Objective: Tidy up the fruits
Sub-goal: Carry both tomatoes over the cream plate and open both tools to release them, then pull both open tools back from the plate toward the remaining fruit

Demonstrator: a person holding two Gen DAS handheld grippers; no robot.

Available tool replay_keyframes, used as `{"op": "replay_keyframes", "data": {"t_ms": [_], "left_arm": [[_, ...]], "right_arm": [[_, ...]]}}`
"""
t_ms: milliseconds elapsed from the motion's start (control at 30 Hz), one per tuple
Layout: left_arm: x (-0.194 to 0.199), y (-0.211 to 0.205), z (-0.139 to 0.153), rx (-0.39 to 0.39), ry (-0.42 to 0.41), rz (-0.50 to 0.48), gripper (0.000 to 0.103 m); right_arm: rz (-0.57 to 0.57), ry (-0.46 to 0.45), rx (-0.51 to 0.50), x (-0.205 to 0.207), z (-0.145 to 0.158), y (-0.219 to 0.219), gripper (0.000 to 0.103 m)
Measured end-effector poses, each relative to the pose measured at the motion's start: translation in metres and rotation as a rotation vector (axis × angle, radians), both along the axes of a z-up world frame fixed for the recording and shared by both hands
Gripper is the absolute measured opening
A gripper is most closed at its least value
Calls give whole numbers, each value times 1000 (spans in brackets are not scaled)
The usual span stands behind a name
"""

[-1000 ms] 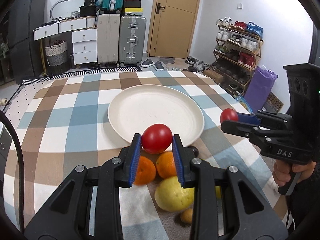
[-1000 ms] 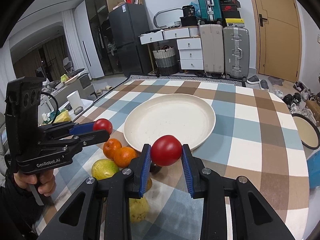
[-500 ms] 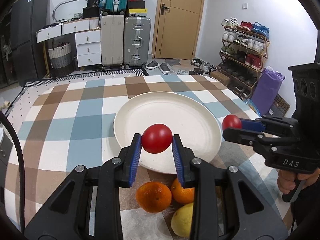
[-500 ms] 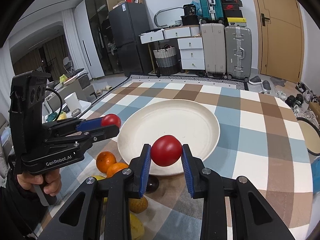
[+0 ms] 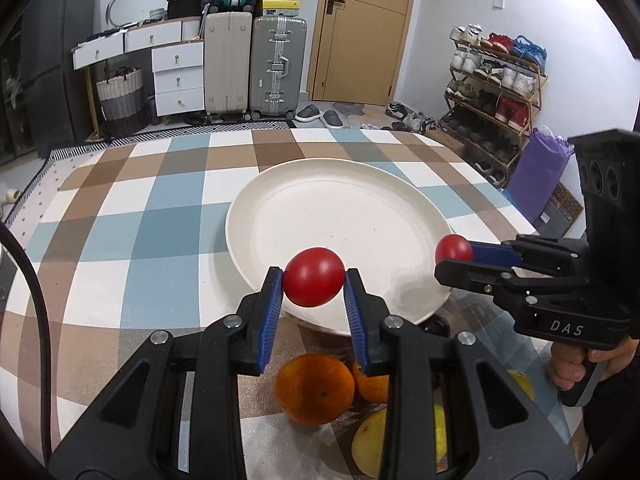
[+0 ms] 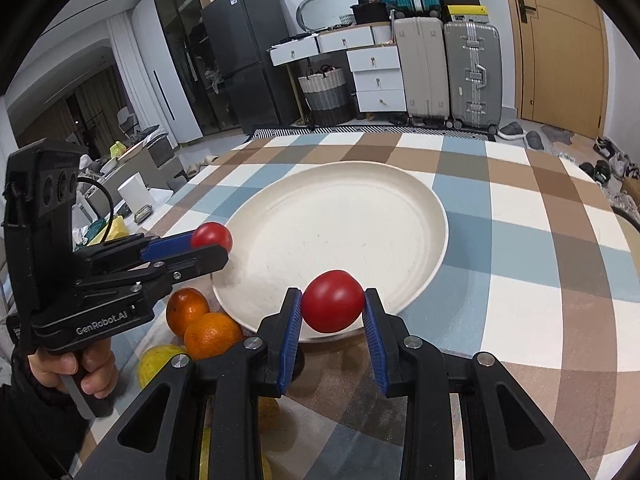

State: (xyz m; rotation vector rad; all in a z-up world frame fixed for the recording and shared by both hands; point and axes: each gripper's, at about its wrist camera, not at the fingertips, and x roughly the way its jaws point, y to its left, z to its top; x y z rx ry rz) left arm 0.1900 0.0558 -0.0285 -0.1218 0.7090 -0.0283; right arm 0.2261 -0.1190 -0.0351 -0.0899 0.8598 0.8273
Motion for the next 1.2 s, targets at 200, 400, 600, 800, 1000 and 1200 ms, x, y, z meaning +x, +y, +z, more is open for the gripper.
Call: {"op": "replay_keyframes", "data": {"t_ms": [200, 400, 600, 800, 1000, 1200], "left_arm": [[-1, -4, 0, 3, 4, -12, 28], [-4, -5, 1, 5, -9, -9, 28], [-7, -3, 1, 10, -8, 3, 33], [-14, 2, 4, 8, -29, 33, 74], [-27, 11, 11, -23, -62, 63, 102], [-39, 12, 13, -22, -72, 94, 102]], "right_arm": [[11, -10, -4, -3, 1, 2, 32], [33, -33, 18, -12, 3, -1, 33], [7, -55, 41, -12, 8, -10, 49], [-18, -52, 46, -10, 10, -17, 64], [-50, -102, 37, -16, 14, -18, 92], [-58, -149, -2, -22, 16, -16, 103]]}}
